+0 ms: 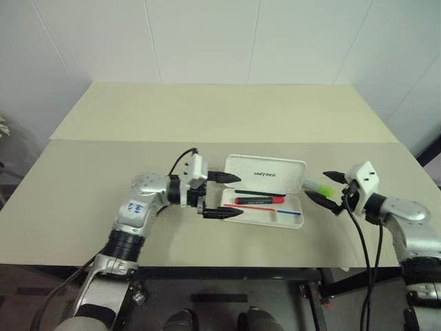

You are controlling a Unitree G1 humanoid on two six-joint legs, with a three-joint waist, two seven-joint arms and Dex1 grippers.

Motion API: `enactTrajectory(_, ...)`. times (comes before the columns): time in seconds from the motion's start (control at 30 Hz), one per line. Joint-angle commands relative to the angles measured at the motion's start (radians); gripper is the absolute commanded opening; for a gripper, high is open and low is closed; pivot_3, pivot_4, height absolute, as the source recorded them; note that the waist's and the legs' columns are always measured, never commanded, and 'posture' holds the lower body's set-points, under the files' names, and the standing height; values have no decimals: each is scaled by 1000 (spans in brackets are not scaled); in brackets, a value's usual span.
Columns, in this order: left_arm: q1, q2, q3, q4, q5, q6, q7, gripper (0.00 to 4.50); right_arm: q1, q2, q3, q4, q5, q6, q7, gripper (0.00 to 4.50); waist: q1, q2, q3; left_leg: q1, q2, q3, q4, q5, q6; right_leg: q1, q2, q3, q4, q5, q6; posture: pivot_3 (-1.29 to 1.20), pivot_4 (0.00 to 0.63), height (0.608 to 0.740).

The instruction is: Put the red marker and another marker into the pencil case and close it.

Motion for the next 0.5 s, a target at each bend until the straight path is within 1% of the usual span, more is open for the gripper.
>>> enactTrajectory(0.03, 18, 70, 44, -30, -48, -38, -69, 4453, -80, 4, 14, 133, -32, -52, 23, 4500, -1, 0, 0, 0, 0, 0, 0, 0, 0, 0, 0, 0, 0, 0, 0, 0, 150, 740)
enactTrajectory(0.1, 24, 127, 55, -3, -44, -62, -111, 4453, -144, 14, 35, 231, -57, -71, 34, 4500, -3, 0, 0, 0, 0, 0, 0, 0, 0, 0, 0, 0, -1, 0, 0, 0, 150, 740)
enactTrajectory(0.2, 10, 171, 70, 44, -53, -98, -151, 4453, -208, 23, 58, 338, -92, -97, 47, 4500, -7, 0, 0, 0, 0, 0, 0, -1, 0, 0, 0, 0, -1, 0, 0, 0, 150, 740)
enactTrajectory(0.33, -18, 192, 91, 88, -70, -120, -180, 4453, -263, 31, 64, 437, -122, -131, 50, 4500, -6, 0, 0, -1, 0, 0, -1, -1, 0, 0, -1, -1, -2, 0, -1, 0, 150, 740)
enactTrajectory(0.5, -34, 199, 107, 100, -80, -128, -184, 4453, -282, 35, 58, 497, -139, -156, 33, 4500, -7, 0, 0, -1, 0, 0, -1, -2, 0, 0, -1, -1, -3, 0, -1, 0, 150, 740)
